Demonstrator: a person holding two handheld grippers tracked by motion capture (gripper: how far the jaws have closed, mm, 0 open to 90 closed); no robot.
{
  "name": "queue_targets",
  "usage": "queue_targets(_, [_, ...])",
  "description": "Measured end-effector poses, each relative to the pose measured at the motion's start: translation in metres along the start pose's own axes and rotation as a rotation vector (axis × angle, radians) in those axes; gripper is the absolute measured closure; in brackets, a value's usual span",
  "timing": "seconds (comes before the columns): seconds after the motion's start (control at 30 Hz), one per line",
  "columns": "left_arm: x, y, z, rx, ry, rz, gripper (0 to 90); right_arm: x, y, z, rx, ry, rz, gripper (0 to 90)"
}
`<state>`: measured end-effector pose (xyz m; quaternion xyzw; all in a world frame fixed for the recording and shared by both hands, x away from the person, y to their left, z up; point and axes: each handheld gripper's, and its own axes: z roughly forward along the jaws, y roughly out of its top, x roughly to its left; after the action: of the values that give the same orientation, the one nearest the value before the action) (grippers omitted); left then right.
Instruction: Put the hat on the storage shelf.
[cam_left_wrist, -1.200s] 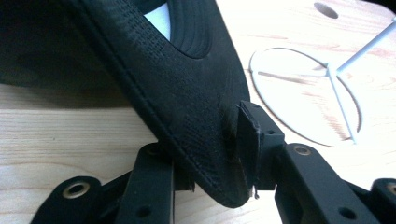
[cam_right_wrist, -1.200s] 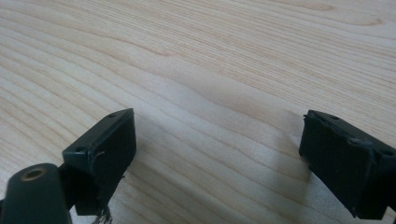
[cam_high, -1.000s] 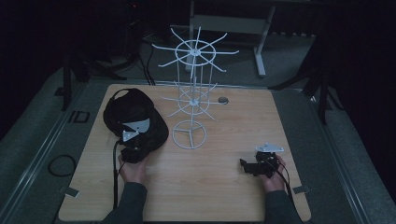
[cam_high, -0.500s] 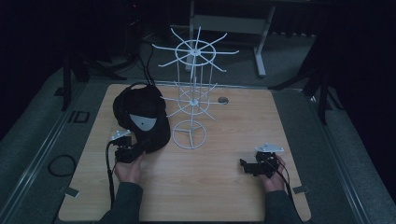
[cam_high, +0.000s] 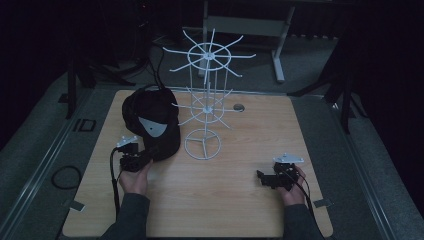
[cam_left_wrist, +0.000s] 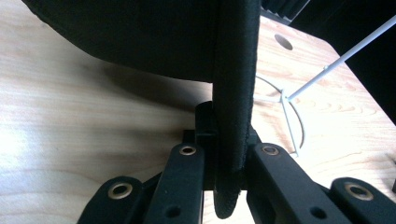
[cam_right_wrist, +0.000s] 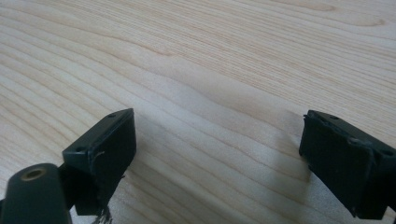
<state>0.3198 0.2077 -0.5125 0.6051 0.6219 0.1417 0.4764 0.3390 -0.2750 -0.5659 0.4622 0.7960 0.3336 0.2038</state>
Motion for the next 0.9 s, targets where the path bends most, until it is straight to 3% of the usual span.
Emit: queue_targets(0.9, [0.007, 0.022, -0.024, -0.068, 0.017, 0.103, 86.8, 0.000, 0.000, 0.000, 0.001, 0.003, 0.002, 10.8])
